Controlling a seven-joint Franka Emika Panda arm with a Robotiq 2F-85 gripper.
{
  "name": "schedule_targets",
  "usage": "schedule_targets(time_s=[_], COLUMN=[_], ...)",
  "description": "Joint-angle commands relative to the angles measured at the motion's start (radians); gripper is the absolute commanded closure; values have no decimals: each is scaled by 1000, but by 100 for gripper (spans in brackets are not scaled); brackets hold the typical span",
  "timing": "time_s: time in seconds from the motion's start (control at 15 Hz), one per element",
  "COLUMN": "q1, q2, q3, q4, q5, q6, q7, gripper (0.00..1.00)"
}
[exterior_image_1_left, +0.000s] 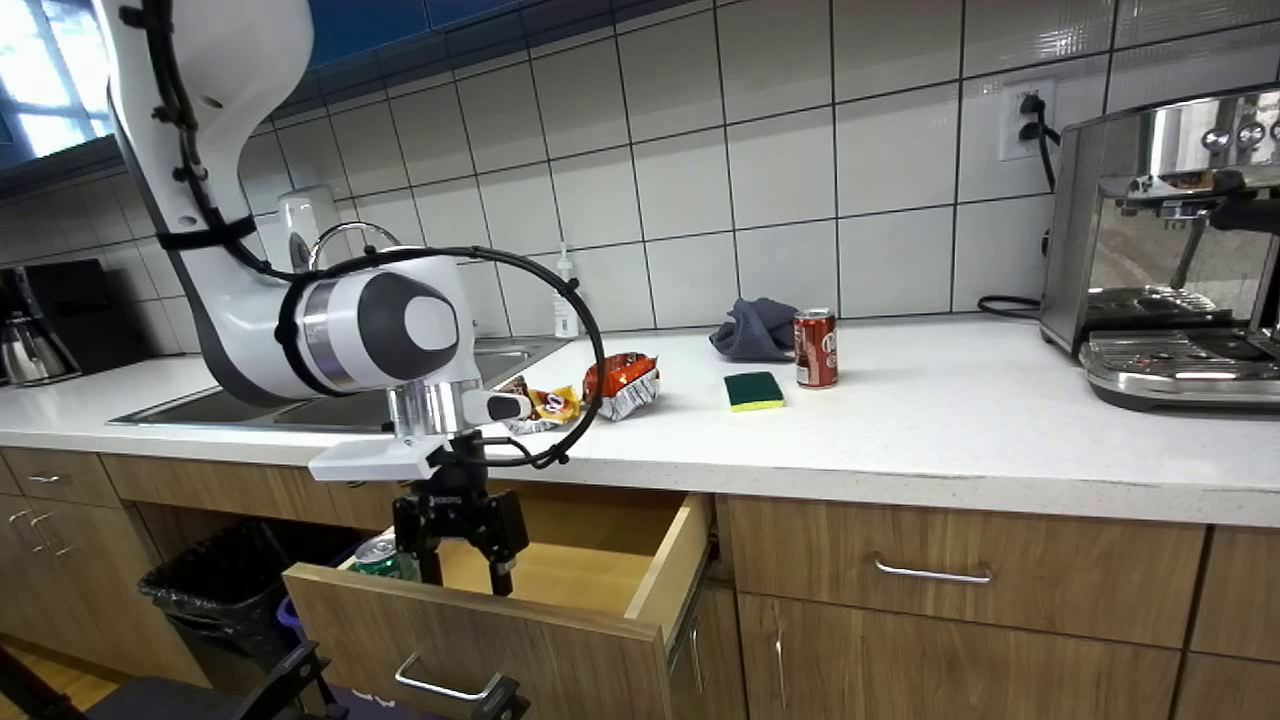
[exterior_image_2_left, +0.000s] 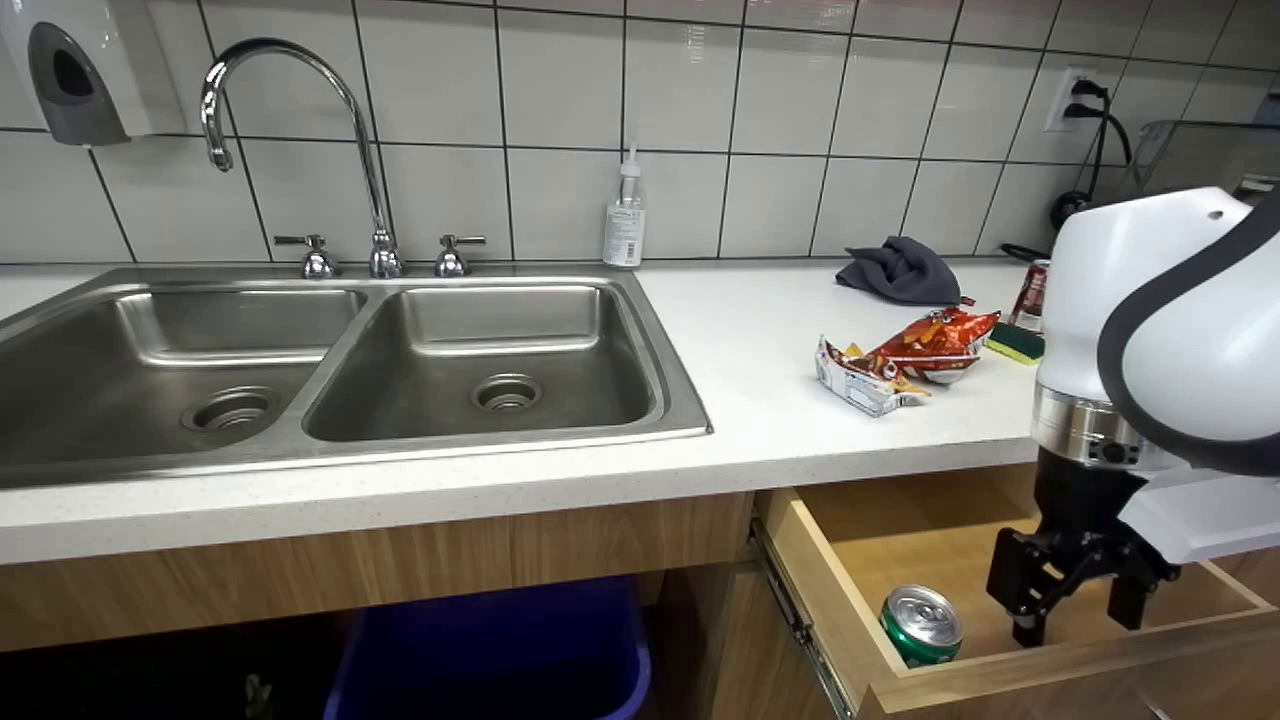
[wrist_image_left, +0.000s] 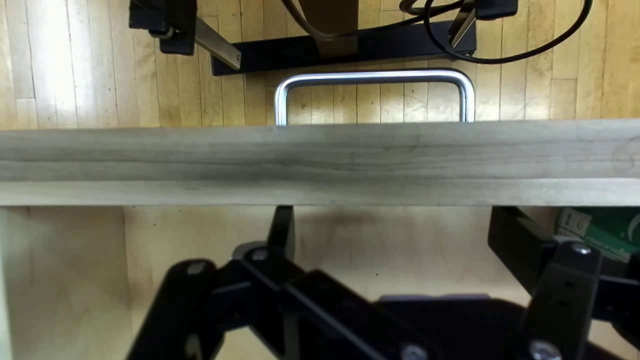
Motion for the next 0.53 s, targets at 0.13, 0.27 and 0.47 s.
schedule_targets(time_s=[0.13, 0.27, 0.47], q1=[-28, -32, -45], q2=[-70, -83, -107], q3=[-12, -22, -34], q4=[-7, 9, 41], q5=[5, -6, -18], q6=[-69, -98, -151], q7=[-20, -24, -32], gripper=[0, 0, 0])
